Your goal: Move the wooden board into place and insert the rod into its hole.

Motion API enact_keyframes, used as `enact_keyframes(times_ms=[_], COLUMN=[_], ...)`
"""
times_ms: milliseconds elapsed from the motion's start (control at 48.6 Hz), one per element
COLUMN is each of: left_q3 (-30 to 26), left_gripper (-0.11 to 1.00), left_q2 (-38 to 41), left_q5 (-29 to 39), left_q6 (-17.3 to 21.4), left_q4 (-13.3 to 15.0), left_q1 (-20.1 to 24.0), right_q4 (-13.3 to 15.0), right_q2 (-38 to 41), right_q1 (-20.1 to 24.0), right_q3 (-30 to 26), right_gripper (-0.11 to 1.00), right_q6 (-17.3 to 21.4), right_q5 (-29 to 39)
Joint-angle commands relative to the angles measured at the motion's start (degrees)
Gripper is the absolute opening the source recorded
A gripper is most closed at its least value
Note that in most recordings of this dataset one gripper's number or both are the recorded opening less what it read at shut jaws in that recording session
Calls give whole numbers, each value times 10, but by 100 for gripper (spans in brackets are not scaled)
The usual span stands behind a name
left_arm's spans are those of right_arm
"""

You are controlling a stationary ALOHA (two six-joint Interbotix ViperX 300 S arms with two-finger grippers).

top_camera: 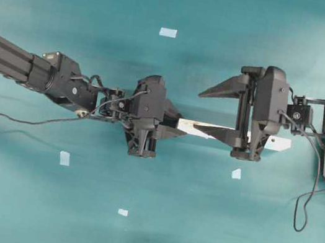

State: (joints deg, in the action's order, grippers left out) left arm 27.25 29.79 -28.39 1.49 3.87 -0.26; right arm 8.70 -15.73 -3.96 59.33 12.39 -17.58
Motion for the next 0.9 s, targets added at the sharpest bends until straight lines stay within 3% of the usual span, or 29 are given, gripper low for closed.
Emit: enact_keyframes(times_ms=[0,144,288,432,884], left_q3=[5,7,16,27,120], left_gripper=[25,58,66,88,89], left_q2=[-5,-14,-28,-51,-173], left_q5=[22,41,54,63,89], left_q6=[0,1,-1,-4,-4], left_q4=[-2,-2,-2,-1,1], left_q1=[-14,-14,-14,-14,-10], right_q4=[0,0,0,0,0], right_q2=[-8,-9,-9,-8,-8], right_q1=[1,1,1,1,1], right_q3=[-6,3,9,11,32], right_gripper=[84,85,85,84,84], right_q6=[1,1,1,1,1], right_q5=[3,2,1,2,5])
